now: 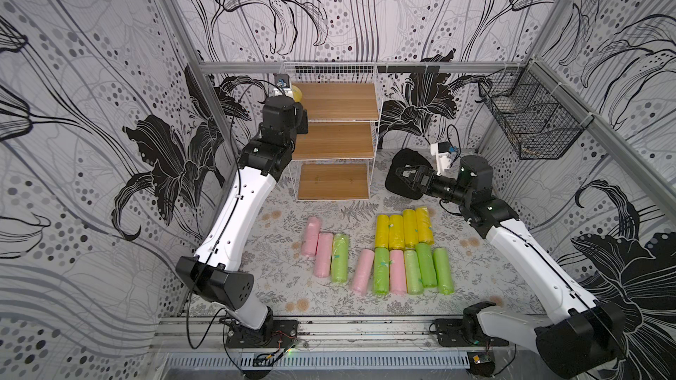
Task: Sort the rolls of trash bags by color and place them on the shelf
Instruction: Place the roll of trash bags on the shelf.
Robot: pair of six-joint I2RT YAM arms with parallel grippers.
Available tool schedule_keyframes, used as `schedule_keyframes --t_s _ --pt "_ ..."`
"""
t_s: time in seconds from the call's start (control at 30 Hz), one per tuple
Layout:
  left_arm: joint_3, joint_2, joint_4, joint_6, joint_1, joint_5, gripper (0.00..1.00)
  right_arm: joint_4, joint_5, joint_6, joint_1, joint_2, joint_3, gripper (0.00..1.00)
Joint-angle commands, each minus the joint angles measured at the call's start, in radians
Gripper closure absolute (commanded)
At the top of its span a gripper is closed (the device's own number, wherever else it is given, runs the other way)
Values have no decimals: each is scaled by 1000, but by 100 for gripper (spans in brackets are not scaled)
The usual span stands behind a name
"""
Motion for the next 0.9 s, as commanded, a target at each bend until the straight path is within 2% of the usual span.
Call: schedule_keyframes --t_s 0.0,0.3,0.57,0.87 --pt "56 35 47 50 8 -43 92 30 -7 4 3 -11 -21 8" --pt "130 120 32 74 16 -52 82 26 -5 1 3 -20 -29 7" --pt "92 123 63 113 26 -74 67 26 -6 -1 3 -18 -33 8" --pt "45 95 80 103 25 -28 46 28 -8 7 3 -19 -38 7"
